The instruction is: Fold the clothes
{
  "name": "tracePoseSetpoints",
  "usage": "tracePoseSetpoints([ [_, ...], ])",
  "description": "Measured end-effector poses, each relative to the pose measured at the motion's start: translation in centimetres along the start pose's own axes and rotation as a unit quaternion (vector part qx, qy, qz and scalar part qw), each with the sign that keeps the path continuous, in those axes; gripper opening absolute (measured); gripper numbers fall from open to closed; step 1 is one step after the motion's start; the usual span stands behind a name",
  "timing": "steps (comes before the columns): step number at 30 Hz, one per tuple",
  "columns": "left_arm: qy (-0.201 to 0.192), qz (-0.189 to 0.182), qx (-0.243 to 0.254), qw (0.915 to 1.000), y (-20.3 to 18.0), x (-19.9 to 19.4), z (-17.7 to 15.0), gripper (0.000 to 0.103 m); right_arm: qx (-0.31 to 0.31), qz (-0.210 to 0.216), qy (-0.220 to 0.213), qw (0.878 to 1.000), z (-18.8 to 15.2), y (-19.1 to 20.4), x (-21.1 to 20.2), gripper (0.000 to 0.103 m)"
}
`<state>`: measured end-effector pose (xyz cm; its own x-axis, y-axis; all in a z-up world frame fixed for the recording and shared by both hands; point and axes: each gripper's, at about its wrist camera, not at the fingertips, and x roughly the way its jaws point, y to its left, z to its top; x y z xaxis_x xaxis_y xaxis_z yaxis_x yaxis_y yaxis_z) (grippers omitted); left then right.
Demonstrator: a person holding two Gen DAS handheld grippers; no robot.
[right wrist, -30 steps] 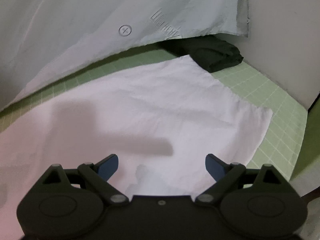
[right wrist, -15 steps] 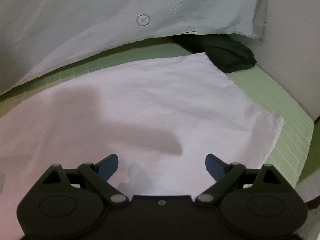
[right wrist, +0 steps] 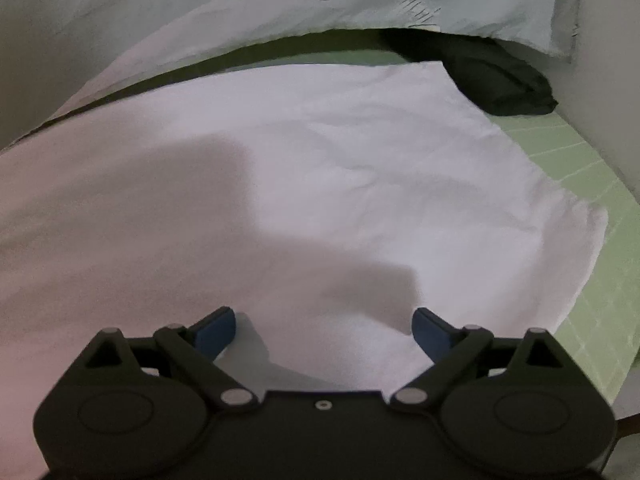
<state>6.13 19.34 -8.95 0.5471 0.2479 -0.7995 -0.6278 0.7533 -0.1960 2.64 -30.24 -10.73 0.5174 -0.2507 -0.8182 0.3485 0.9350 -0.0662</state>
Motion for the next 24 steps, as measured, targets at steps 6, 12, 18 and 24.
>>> tracePoseSetpoints([
  [6, 0.021, 0.042, -0.004, 0.9989, 1.3, 0.6, -1.7, 0.087, 0.013, 0.010, 0.000, 1.000, -0.3, -0.6, 0.2, 0.100],
  [12, 0.023, 0.045, -0.022, 0.9985, 2.8, -0.1, -3.2, 0.088, 0.027, 0.005, 0.000, 1.000, -0.6, -0.4, 0.2, 0.102],
  [18, 0.042, 0.023, -0.112, 0.9926, 4.8, 1.2, -4.7, 0.089, 0.028, 0.003, 0.001, 1.000, -0.7, -0.4, 0.0, 0.102],
  [24, 0.025, 0.017, -0.128, 0.9913, 4.8, 2.9, -5.3, 0.082, 0.024, 0.009, 0.010, 1.000, -1.1, -0.6, -1.0, 0.102],
])
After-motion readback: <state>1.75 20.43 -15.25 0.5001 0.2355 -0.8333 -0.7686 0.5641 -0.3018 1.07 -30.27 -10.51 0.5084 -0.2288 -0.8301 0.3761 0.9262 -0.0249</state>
